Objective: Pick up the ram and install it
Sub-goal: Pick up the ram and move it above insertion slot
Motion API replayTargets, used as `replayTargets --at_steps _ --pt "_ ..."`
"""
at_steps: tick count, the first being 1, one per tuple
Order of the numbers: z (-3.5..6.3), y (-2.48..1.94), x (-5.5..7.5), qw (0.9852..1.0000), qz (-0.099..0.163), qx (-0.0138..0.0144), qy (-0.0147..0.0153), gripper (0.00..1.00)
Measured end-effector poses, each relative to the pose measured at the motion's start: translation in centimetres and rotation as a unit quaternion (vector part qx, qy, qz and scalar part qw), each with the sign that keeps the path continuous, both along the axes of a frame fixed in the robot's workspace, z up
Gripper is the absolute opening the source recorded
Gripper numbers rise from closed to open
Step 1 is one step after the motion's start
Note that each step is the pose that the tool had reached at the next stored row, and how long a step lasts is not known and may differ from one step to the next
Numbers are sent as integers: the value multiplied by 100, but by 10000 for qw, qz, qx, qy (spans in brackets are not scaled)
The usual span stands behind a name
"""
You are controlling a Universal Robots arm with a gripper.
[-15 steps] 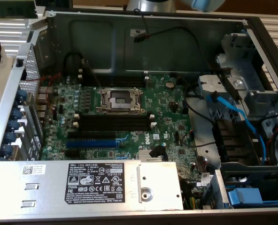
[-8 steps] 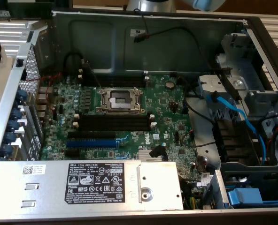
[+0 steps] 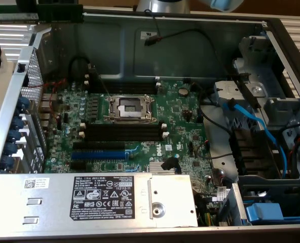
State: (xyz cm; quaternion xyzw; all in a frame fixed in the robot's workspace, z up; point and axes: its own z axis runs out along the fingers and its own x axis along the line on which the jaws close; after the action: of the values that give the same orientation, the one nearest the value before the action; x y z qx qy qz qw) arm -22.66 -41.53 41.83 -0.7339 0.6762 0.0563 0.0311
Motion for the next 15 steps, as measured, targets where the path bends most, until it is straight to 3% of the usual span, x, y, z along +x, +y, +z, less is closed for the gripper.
replayTargets --at_steps 15 --pt "0 0 684 10000 1 -7 0 12"
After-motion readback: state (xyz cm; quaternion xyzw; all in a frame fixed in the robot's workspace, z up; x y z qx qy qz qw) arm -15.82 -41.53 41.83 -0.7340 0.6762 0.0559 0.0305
